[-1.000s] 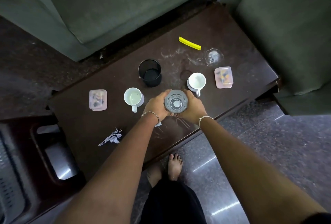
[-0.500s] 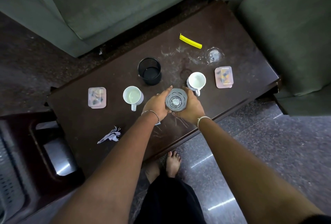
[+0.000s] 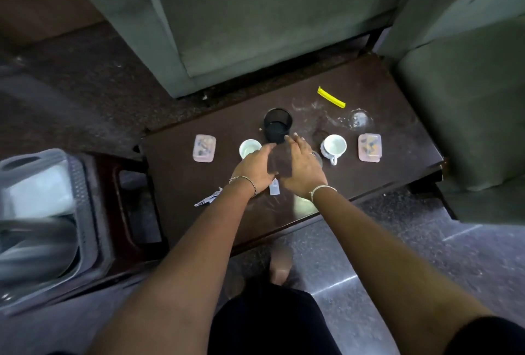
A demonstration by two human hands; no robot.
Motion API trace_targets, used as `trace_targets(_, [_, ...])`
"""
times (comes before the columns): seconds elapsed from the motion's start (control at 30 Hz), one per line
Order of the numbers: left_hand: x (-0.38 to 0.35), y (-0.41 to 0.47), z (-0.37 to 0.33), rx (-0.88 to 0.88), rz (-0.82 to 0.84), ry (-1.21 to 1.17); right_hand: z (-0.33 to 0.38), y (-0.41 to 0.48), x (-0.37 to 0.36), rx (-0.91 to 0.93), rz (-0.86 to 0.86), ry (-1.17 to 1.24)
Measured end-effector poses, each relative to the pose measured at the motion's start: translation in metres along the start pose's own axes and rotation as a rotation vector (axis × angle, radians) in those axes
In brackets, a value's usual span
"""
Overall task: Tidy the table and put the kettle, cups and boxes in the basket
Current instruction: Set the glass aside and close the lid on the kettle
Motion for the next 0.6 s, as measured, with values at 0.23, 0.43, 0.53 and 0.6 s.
trace_targets(0.23, [0.044, -0.089, 0.068, 0.06, -0.219, -0.21, 0.1, -0.043, -0.025, 0.188, -0.028, -0.018])
trace_targets(0.43, [0.081, -0.181, 0.165, 0.17, -0.388, -0.347, 0.192, -0.079, -0.076, 0.259, 0.032, 0.006])
trace_targets(0.53, [0.098, -0.225, 0.214, 0.218, -0.449, -0.415, 0.243, -0.094, -0.106, 0.301, 0.032, -0.006])
trace_targets(0.6, [0.108, -0.255, 0.247, 0.231, -0.498, -0.46, 0.278, -0.107, -0.131, 0.331, 0.025, 0.002])
Point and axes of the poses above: each hand's wrist, its own y-axis towards the middle knuckle, its own x-axis out of the back of the hand, z = x × y, the point moved 3 cm from there along y, towards the middle knuckle, and after that the axes turned 1 degree about z, right-handed, at the moved point
